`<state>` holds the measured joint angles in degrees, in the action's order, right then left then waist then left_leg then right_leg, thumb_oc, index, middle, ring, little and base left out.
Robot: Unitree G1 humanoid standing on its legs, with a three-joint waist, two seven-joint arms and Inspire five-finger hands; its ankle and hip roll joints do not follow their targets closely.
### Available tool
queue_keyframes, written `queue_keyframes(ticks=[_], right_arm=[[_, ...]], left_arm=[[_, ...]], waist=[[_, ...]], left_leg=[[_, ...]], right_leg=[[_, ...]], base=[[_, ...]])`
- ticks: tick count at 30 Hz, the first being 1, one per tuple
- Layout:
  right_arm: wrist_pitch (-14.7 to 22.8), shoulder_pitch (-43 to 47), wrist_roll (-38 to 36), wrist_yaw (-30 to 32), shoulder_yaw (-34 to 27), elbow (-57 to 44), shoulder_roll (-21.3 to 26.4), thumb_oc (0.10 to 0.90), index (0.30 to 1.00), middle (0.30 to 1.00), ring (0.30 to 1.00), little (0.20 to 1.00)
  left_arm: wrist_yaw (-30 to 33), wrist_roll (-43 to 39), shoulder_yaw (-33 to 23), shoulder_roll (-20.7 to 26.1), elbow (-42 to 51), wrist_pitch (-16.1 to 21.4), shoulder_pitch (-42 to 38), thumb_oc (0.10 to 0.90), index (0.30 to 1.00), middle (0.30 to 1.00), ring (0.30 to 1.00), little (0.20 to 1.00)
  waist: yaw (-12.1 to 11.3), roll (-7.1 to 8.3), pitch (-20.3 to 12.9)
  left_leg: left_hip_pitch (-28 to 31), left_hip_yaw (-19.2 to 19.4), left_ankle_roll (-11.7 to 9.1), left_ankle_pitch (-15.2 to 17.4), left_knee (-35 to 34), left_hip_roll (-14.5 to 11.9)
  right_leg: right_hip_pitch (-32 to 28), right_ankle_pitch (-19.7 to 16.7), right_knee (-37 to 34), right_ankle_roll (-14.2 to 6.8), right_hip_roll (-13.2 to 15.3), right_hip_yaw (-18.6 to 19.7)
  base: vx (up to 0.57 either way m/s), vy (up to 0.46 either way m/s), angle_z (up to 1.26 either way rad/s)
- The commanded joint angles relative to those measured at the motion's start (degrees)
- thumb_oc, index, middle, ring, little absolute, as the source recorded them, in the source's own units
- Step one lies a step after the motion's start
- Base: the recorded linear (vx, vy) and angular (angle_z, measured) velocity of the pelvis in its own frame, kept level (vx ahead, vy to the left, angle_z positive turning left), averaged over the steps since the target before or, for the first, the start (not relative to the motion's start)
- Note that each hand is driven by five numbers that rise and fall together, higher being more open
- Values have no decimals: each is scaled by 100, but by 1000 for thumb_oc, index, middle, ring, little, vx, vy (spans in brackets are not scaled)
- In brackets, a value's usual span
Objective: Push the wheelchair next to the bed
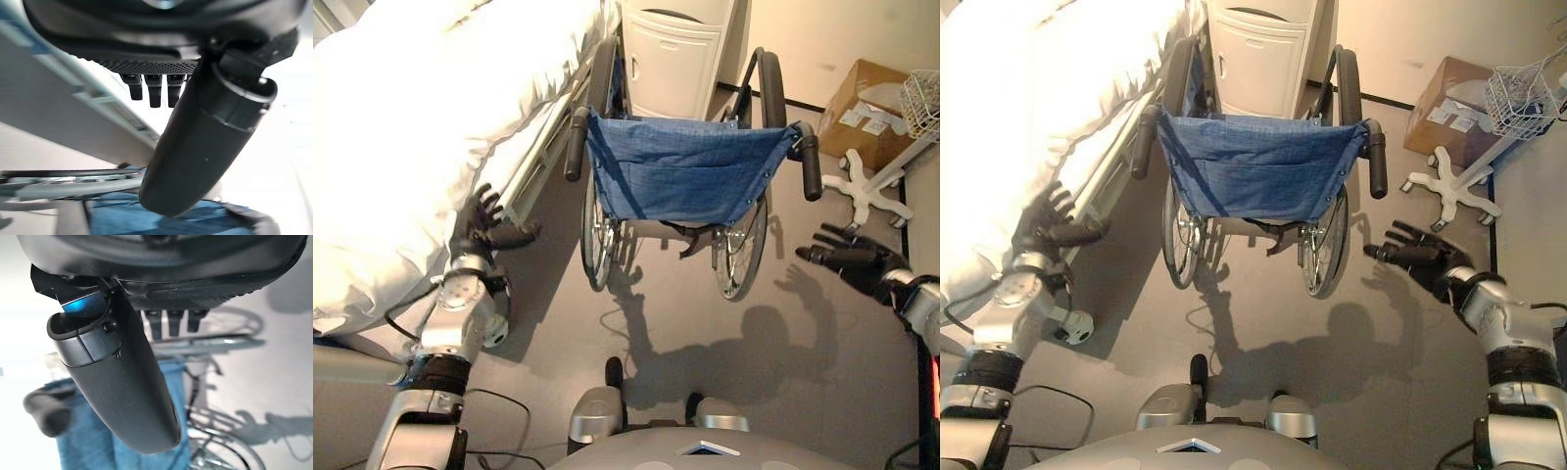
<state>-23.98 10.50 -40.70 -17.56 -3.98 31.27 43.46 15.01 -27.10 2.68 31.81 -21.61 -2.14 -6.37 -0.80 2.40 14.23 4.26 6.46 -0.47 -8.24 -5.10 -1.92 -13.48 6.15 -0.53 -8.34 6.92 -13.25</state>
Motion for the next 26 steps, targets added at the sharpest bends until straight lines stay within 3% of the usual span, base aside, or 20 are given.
queue_keyframes(ticks=[1,7,10,11,14,15,18,26], right_arm=[[1078,220,-51,81,16,-412,-194,800,900,900,900,900],[1920,-143,328,597,383,-619,-1231,800,900,900,900,900],[2818,-364,818,1011,726,-495,-1815,800,900,900,900,900],[2864,-371,832,1030,745,-487,-1837,800,900,900,900,900],[3496,-556,1083,1396,1091,-261,-2266,800,900,900,900,900],[3518,-567,1079,1408,1111,-235,-2296,800,900,900,900,900],[4060,-688,1198,1483,1277,121,-2632,800,900,900,900,900],[4557,-860,1131,1463,1492,581,-2948,800,900,900,900,900]], left_arm=[[19,806,101,-84,69,806,-247,800,900,900,900,900],[4,1115,472,-745,-243,1192,-76,800,900,900,900,900],[-177,1165,641,-982,-514,1419,1,800,900,900,900,900],[-182,1160,650,-994,-536,1419,3,800,900,900,900,900],[-340,1079,775,-1191,-891,1750,119,800,900,900,900,900],[-366,1061,784,-1204,-915,1770,126,800,900,900,900,900],[-557,1073,902,-1413,-1205,2180,261,800,900,900,900,900],[-1067,831,1100,-1733,-1588,2533,576,800,900,900,900,900]], waist=[[-92,-28,-457],[-74,-91,-471],[-46,-135,-462],[-43,-138,-461],[-22,-181,-438],[-22,-184,-438],[-9,-218,-436],[29,-321,-427]], left_leg=[[493,40,215,1425,471,269],[451,73,210,1424,496,273],[435,117,207,1441,547,272],[437,119,207,1442,548,272],[426,153,217,1482,600,278],[425,156,217,1486,603,279],[427,187,217,1519,628,285],[416,204,204,1553,667,296]], right_leg=[[679,-133,536,238,-122,0],[719,-179,501,226,-130,50],[738,-189,512,221,-126,68],[737,-189,512,221,-126,69],[761,-204,509,213,-91,99],[763,-205,508,211,-89,101],[765,-201,502,213,-88,136],[779,-178,507,238,-91,181]], base=[[0,-24,5],[-4,-9,4],[0,0,0],[0,0,0],[0,0,0],[0,0,0],[0,0,0],[0,4,0]])
